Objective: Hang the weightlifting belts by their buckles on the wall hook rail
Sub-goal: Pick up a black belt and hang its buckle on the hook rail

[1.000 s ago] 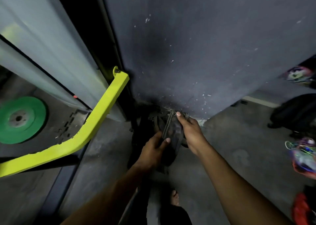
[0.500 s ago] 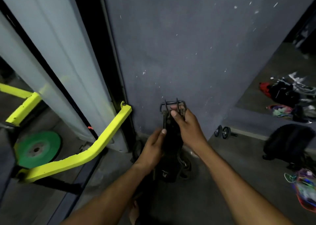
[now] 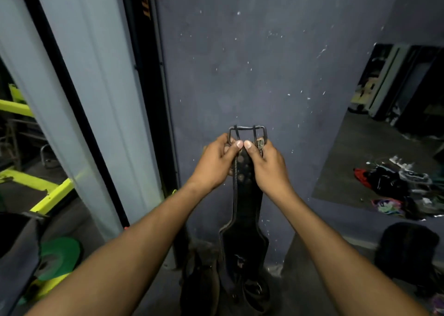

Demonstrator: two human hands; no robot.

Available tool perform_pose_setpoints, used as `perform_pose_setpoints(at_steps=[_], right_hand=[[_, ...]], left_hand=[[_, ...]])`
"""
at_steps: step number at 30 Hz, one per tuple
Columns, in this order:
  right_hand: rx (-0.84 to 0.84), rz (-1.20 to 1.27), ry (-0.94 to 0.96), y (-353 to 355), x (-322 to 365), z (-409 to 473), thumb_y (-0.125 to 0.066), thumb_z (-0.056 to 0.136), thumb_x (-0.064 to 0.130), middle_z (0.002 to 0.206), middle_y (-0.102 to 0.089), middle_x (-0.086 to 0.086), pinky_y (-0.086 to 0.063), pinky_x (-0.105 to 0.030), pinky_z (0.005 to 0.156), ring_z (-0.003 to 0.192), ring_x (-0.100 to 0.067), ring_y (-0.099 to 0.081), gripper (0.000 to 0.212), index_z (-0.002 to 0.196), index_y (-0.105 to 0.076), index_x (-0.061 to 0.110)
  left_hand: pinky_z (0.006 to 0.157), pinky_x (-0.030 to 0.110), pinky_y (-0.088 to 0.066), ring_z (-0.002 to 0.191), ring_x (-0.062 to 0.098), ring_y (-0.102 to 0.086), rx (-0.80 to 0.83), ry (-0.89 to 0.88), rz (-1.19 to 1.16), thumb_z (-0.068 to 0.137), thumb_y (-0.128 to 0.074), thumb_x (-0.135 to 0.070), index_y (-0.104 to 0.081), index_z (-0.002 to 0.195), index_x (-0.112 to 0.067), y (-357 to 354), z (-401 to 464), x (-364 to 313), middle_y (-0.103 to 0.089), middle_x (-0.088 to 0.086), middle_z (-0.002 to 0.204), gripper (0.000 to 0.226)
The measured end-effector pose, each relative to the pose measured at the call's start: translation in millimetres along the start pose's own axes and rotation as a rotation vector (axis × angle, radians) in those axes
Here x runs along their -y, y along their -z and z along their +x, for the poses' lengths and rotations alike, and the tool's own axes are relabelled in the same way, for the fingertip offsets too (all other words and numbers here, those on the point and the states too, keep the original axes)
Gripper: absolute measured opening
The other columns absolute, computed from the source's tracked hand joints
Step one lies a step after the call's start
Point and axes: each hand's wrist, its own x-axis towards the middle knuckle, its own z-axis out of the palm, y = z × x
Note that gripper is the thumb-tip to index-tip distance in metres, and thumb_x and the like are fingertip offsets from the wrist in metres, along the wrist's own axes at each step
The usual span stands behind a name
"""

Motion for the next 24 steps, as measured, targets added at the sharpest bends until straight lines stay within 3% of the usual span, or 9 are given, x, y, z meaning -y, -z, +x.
perform_pose_setpoints(at_steps=[2,5,8,12,15,17,20,22,24], right_hand=[[-0.062,-0.094,0.066,11.2,20.4,18.9,-0.055,0.105,0.041,0.086,-0.067,-0.006,-0.038,-0.034,0.069,0.086,-0.026,-0.065,0.034,0.084,-0.057,0.015],[-0.096,-0.097,0.11,23.2,51.2,48.8,-0.054,0.105,0.047,0.084,-0.07,-0.009,-0.051,-0.04,0.074,0.085,-0.028,-0.067,0.044,0.084,-0.062,0.009],[-0.116,-0.143,0.204,26.6,81.3,76.0,-0.053,0.101,0.057,0.081,-0.071,-0.007,-0.054,-0.045,0.073,0.081,-0.027,-0.068,0.052,0.087,-0.065,0.009],[-0.164,-0.144,0.304,31.2,124.7,110.1,-0.058,0.103,0.047,0.067,-0.06,0.005,-0.042,-0.033,0.062,0.067,-0.014,-0.056,0.044,0.076,-0.057,0.013],[-0.215,-0.071,0.307,37.2,153.8,141.5,-0.059,0.103,0.045,0.065,-0.054,0.009,-0.039,-0.025,0.058,0.061,-0.005,-0.048,0.043,0.072,-0.054,0.016],[-0.253,-0.01,0.316,41.7,171.0,163.6,-0.057,0.099,0.055,0.066,-0.058,0.0,-0.045,-0.037,0.062,0.063,-0.012,-0.052,0.054,0.071,-0.055,0.009],[-0.249,0.018,0.301,50.4,183.2,192.2,-0.055,0.088,0.074,0.069,-0.064,-0.014,-0.053,-0.058,0.068,0.064,-0.033,-0.058,0.075,0.076,-0.054,0.001],[-0.246,0.021,0.298,53.0,180.9,203.1,-0.055,0.085,0.078,0.072,-0.065,-0.021,-0.054,-0.061,0.069,0.066,-0.04,-0.06,0.079,0.077,-0.054,0.0],[-0.245,0.058,0.274,51.7,176.5,203.7,-0.058,0.084,0.077,0.07,-0.062,-0.016,-0.054,-0.057,0.069,0.063,-0.033,-0.056,0.076,0.075,-0.053,0.002]], left_hand=[[0.06,0.055,-0.062,0.065,0.019,-0.067,-0.018,-0.072,0.043,0.103,-0.059,-0.029,-0.06,0.094,-0.008,6.9,18.0,-25.0,-0.066,0.004,0.067,0.023],[0.063,0.055,-0.063,0.069,0.03,-0.071,-0.022,-0.127,0.024,0.102,-0.061,-0.03,-0.06,0.093,-0.007,19.4,44.5,-56.0,-0.07,0.012,0.07,0.025],[0.063,0.045,-0.059,0.069,0.028,-0.066,-0.026,-0.178,-0.099,0.103,-0.059,-0.031,-0.058,0.09,-0.012,34.3,63.4,-79.8,-0.067,0.013,0.073,0.023],[0.065,0.032,-0.057,0.081,0.027,-0.066,0.106,-0.164,-0.257,0.106,-0.054,-0.029,-0.056,0.1,-0.004,50.1,76.6,-93.9,-0.066,0.015,0.086,0.027],[0.073,0.028,-0.059,0.091,0.019,-0.074,0.284,-0.108,-0.258,0.106,-0.055,-0.024,-0.063,0.119,-0.002,52.0,76.6,-73.5,-0.076,0.01,0.099,0.027],[0.08,0.029,-0.06,0.095,0.017,-0.075,0.353,-0.051,-0.289,0.104,-0.059,-0.021,-0.067,0.117,-0.008,46.4,68.3,-45.2,-0.078,0.008,0.107,0.02],[0.092,0.032,-0.058,0.104,0.017,-0.074,0.32,-0.031,-0.268,0.098,-0.068,-0.015,-0.072,0.116,-0.011,42.3,51.5,4.1,-0.078,0.005,0.114,0.019],[0.1,0.038,-0.056,0.108,0.019,-0.073,0.304,0.036,-0.278,0.095,-0.071,-0.017,-0.072,0.119,-0.011,46.8,42.6,35.1,-0.078,0.004,0.115,0.025],[0.105,0.045,-0.054,0.11,0.023,-0.074,0.325,0.155,-0.295,0.094,-0.073,-0.019,-0.071,0.12,-0.009,50.9,33.6,63.5,-0.078,0.006,0.114,0.028]])
